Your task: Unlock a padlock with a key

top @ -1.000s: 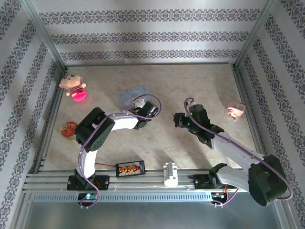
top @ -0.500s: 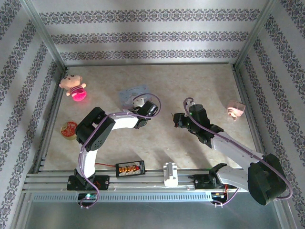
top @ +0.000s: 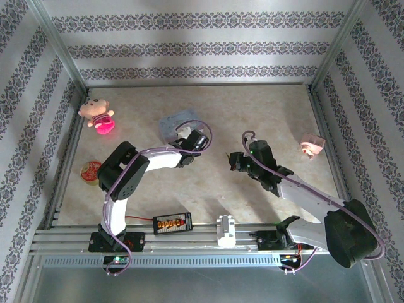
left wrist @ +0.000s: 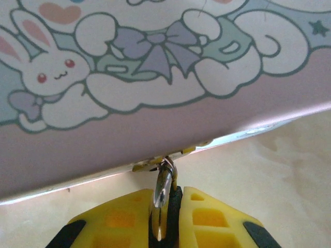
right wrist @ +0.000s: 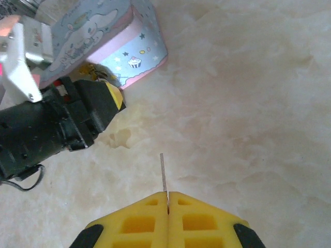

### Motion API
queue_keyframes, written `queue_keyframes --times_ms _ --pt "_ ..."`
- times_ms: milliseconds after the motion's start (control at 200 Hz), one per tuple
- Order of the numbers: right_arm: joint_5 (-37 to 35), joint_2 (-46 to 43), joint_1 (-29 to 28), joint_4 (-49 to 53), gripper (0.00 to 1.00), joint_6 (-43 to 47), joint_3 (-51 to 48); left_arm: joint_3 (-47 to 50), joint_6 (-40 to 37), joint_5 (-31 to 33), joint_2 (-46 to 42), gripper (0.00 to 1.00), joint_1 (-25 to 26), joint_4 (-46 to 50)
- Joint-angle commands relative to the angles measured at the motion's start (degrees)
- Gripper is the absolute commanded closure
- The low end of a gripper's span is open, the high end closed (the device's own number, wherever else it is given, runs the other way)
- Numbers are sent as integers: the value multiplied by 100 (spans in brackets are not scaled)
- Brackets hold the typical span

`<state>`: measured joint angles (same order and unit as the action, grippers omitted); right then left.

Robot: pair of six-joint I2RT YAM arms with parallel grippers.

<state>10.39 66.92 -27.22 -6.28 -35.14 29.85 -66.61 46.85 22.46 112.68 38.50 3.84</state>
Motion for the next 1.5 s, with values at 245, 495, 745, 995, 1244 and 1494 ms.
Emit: queue_keyframes --times_ms 245,495,745,995,1244,1494 --pt "190 112 -11 -233 100 -116 -67 377 488 -857 -222 56 -62 42" --pt "200 50 -3 -213 100 -99 -58 272 364 -608 -192 55 -110 63" --pt "244 41 33 -204 100 -72 -27 64 17 -511 -56 46 -229 -49" --pt "261 75 50 -205 100 -38 48 -71 -159 -432 129 45 -255 -71" --pt "288 151 55 -235 100 -46 58 -89 -237 -465 153 55 -282 -159" --pt "281 155 53 -281 100 -72 30 -37 -221 -565 101 75 -287 -242"
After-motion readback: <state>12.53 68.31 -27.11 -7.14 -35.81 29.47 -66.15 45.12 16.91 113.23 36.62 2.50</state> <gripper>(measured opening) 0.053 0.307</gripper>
